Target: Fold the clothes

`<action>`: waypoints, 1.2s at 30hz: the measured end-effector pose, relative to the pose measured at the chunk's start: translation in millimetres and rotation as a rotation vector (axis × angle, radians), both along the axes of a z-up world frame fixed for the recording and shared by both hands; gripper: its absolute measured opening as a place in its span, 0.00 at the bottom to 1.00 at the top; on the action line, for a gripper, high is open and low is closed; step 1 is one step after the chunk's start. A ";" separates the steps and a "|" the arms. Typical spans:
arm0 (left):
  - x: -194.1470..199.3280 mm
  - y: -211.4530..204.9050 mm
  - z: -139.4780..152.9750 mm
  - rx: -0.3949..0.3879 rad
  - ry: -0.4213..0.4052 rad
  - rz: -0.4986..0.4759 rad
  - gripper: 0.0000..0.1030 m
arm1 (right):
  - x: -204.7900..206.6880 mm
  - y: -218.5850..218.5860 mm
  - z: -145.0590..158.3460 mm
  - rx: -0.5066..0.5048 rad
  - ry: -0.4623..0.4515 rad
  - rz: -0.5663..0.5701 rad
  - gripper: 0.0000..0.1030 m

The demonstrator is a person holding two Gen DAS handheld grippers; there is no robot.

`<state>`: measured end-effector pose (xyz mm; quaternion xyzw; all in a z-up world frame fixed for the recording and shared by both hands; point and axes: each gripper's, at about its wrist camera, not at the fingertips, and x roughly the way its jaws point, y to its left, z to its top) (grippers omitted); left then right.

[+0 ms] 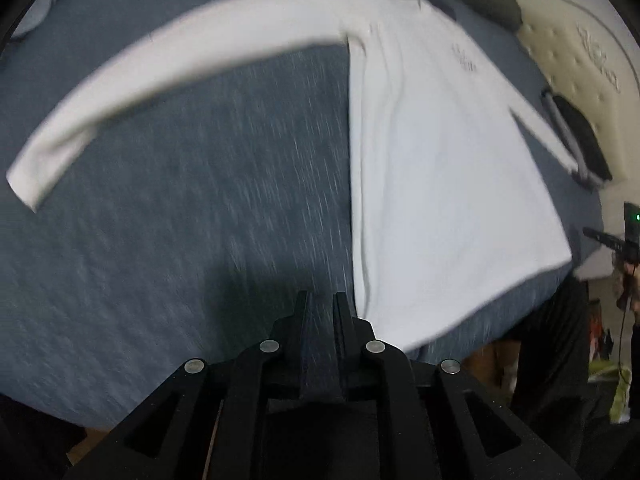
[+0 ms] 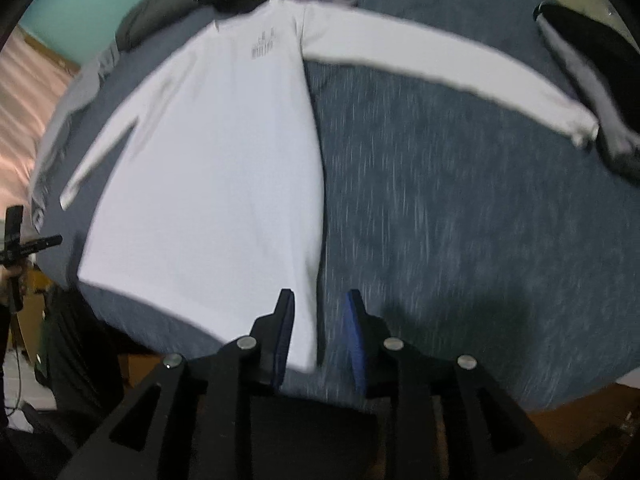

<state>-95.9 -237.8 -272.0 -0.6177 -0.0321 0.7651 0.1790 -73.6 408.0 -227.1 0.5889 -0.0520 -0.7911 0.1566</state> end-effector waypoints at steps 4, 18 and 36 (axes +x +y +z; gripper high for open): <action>-44.4 13.7 21.7 0.031 0.073 0.030 0.11 | -34.6 -12.2 20.0 -0.039 0.080 -0.008 0.29; -216.1 38.4 42.4 0.075 0.149 0.038 0.13 | -217.4 -57.0 47.7 -0.090 0.232 0.054 0.29; -419.8 111.5 -46.2 0.024 0.183 0.012 0.25 | -449.8 -120.5 -25.5 0.012 0.235 0.073 0.34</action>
